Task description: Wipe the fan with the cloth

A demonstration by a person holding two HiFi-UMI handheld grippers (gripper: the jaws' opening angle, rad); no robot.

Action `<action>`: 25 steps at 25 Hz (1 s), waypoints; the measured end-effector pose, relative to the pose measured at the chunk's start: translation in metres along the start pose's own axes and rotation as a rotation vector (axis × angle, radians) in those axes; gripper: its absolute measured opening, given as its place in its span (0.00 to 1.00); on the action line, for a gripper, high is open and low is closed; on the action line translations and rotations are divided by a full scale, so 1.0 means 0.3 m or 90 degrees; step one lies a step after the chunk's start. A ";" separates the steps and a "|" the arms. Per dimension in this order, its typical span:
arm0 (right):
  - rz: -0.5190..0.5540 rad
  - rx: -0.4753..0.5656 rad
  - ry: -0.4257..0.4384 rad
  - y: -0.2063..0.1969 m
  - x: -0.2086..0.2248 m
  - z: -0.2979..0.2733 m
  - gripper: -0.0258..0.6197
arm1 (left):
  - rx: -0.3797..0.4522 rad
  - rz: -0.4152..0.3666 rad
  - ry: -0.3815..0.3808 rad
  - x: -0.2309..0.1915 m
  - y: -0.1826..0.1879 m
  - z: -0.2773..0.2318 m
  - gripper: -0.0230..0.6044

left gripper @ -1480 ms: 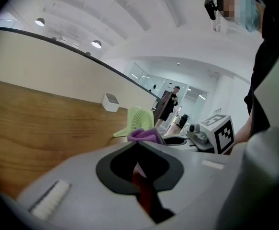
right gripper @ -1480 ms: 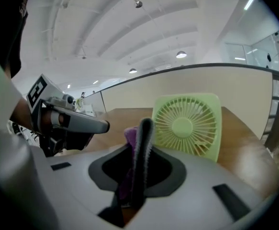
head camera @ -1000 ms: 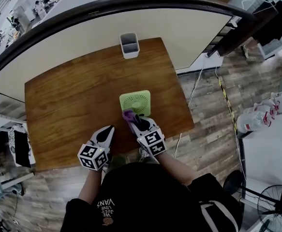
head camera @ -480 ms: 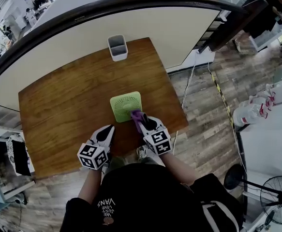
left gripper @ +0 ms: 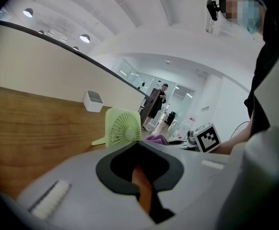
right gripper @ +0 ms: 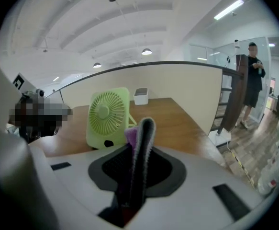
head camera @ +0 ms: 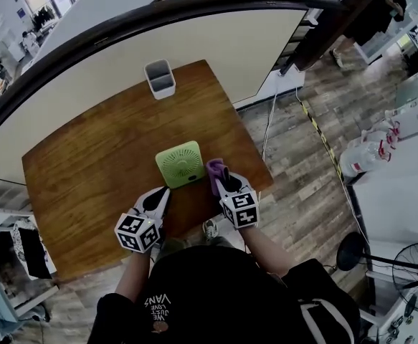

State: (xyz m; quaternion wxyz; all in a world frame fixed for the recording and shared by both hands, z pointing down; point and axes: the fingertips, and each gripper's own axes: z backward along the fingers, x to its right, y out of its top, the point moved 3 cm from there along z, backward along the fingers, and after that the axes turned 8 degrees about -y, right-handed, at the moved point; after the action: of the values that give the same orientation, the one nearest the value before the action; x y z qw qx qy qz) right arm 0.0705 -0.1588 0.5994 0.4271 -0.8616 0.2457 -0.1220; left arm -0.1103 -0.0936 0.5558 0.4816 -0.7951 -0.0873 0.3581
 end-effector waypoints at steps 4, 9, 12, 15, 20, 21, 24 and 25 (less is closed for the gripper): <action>-0.032 0.020 -0.035 0.036 0.035 0.047 0.17 | 0.001 -0.009 -0.013 -0.006 0.033 0.003 0.05; -0.077 0.074 -0.061 0.114 0.037 0.126 0.17 | 0.016 -0.025 -0.032 -0.005 0.094 0.007 0.06; -0.095 0.104 -0.066 0.165 0.017 0.170 0.17 | 0.028 -0.036 -0.046 -0.002 0.133 0.013 0.05; -0.114 0.137 -0.068 0.219 -0.005 0.212 0.17 | 0.039 -0.048 -0.054 0.004 0.178 0.022 0.06; -0.147 0.194 -0.067 0.308 -0.035 0.291 0.17 | 0.062 -0.076 -0.058 0.023 0.265 0.044 0.05; -0.150 0.203 -0.066 0.324 -0.041 0.304 0.17 | 0.066 -0.081 -0.055 0.024 0.281 0.050 0.05; -0.152 0.225 -0.067 0.361 -0.056 0.333 0.17 | 0.078 -0.087 -0.044 0.019 0.317 0.069 0.05; -0.153 0.230 -0.068 0.369 -0.059 0.340 0.17 | 0.082 -0.089 -0.044 0.019 0.325 0.076 0.05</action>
State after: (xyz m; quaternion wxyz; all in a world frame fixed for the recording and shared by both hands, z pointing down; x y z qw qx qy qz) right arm 0.0630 -0.1375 0.4494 0.5691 -0.7995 0.0924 -0.1682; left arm -0.1412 -0.1257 0.4659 0.5522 -0.7415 -0.1358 0.3560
